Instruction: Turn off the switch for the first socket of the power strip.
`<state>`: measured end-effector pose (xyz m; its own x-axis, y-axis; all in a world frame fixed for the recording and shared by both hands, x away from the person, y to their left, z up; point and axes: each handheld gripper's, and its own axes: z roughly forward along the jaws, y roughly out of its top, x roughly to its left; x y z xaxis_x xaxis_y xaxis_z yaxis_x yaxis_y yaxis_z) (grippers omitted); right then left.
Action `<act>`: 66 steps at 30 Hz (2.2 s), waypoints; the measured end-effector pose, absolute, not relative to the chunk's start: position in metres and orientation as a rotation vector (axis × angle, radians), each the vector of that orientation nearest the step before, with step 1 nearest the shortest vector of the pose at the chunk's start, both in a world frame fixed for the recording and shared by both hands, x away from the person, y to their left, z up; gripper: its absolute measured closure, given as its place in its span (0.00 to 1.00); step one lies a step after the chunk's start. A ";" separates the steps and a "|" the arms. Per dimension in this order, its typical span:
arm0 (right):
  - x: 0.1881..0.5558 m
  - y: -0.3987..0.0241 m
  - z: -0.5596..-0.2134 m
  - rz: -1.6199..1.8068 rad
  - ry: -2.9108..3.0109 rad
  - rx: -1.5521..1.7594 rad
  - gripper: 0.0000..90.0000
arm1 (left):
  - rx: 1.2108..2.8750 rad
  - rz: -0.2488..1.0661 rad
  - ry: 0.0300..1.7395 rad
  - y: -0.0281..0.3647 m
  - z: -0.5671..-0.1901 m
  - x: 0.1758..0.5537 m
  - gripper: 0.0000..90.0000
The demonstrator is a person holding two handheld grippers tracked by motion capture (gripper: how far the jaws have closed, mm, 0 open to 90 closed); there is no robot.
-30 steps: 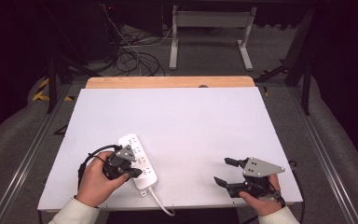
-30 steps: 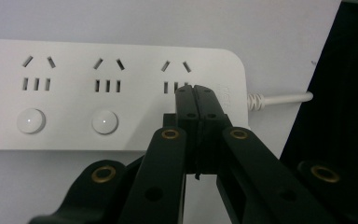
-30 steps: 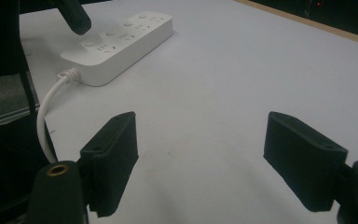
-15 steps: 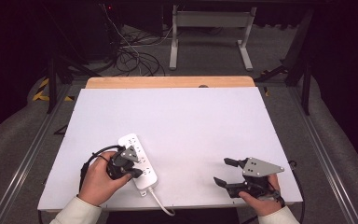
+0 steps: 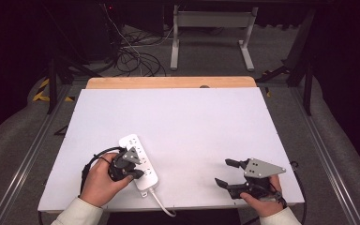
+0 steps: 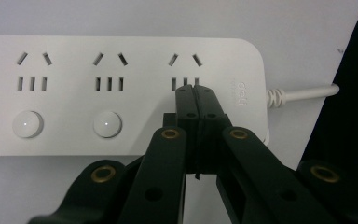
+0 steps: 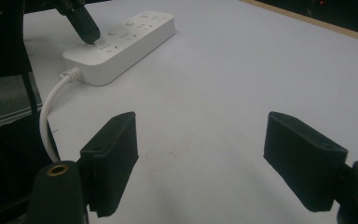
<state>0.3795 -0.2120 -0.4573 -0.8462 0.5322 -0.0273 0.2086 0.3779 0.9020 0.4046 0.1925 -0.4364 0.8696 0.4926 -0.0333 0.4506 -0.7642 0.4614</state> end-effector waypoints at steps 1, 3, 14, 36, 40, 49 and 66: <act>0.380 -0.212 -0.457 1.456 2.329 0.649 0.29 | 2.576 0.125 0.691 0.193 -0.437 0.405 1.00; 0.380 -0.212 -0.457 1.456 2.329 0.649 0.29 | 2.573 0.129 0.688 0.193 -0.438 0.404 1.00; 0.379 -0.212 -0.457 1.456 2.331 0.649 0.29 | 2.574 0.159 0.676 0.192 -0.439 0.402 1.00; 0.379 -0.211 -0.458 1.448 2.338 0.646 0.29 | 2.580 0.182 0.672 0.191 -0.439 0.399 1.00; 0.379 -0.210 -0.458 1.451 2.338 0.649 0.29 | 2.575 0.173 0.682 0.191 -0.440 0.399 1.00; 0.379 -0.209 -0.459 1.446 2.343 0.654 0.29 | 2.583 0.208 0.695 0.188 -0.441 0.396 1.00; 0.380 -0.210 -0.459 1.442 2.336 0.655 0.29 | 2.411 0.293 0.631 0.193 -0.410 0.380 1.00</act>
